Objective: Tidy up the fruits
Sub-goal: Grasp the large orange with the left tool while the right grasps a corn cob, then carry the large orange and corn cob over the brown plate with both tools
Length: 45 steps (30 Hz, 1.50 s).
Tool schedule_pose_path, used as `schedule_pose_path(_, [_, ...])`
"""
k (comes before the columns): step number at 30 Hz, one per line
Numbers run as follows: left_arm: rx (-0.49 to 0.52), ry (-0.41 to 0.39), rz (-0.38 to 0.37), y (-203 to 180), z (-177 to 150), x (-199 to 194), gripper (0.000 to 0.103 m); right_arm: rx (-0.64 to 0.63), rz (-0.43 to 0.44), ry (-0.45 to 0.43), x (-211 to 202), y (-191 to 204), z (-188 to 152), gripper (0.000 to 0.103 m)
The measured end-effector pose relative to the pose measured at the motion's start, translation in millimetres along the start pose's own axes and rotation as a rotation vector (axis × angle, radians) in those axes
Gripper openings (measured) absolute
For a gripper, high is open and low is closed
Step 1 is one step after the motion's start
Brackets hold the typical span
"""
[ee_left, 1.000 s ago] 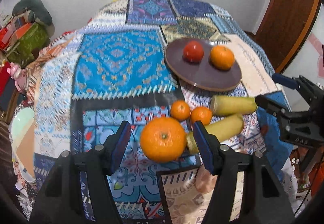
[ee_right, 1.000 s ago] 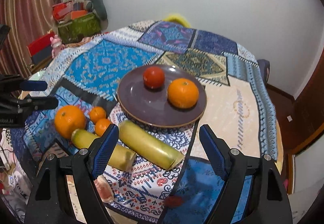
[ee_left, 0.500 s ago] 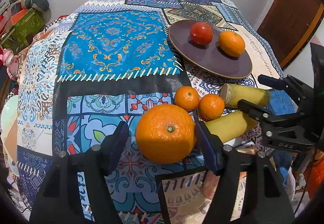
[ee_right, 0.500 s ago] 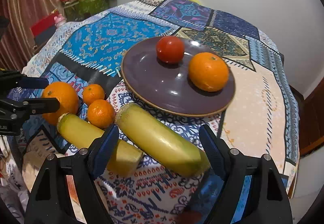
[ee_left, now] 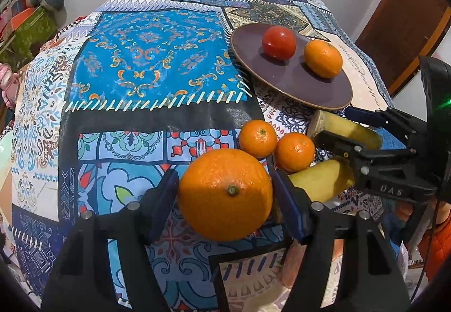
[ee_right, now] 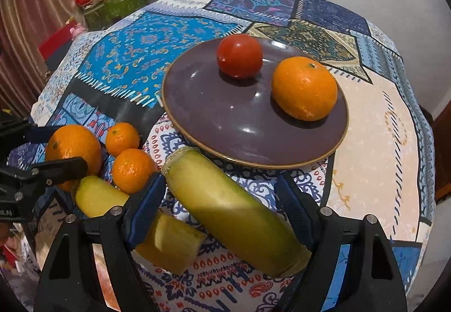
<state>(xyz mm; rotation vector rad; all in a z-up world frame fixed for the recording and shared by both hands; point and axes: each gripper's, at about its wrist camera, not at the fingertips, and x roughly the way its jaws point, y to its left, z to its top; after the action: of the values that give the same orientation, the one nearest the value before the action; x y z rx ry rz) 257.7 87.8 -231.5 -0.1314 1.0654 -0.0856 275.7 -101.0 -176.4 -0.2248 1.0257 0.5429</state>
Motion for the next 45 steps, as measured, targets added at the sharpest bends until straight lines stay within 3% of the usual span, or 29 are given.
schedule_pose_path(2, [-0.002, -0.003, -0.004, 0.8, -0.5, -0.5, 0.068, 0.007, 0.011, 0.008, -1.2, -1.8, 0.1, 0.064])
schedule_pose_path(12, [-0.024, -0.004, 0.006, 19.8, -5.2, -9.1, 0.068, 0.060, 0.018, 0.036, -15.9, -28.0, -14.2, 0.064])
schedule_pose_path(19, [0.002, 0.006, 0.031, 12.5, -6.2, -5.9, 0.069, -0.022, 0.013, 0.086, -16.0, -35.7, -27.2, 0.064])
schedule_pose_path(23, [-0.019, 0.026, 0.004, 14.1, -4.0, 2.5, 0.070, -0.044, -0.007, 0.090, -9.2, -32.9, -27.3, 0.065])
schedule_pose_path(29, [-0.035, 0.031, -0.016, 15.0, -4.7, 6.4, 0.070, -0.051, 0.002, 0.067, -12.9, -29.4, -31.3, 0.054])
schedule_pose_path(34, [-0.030, 0.036, -0.006, 17.0, -7.9, 2.6, 0.069, -0.040, 0.018, 0.052, -26.2, -25.5, -43.4, 0.038])
schedule_pose_path(45, [0.002, 0.049, 0.009, 18.5, -12.2, 0.5, 0.069, -0.009, 0.070, 0.070, -21.2, -24.9, -40.3, 0.038])
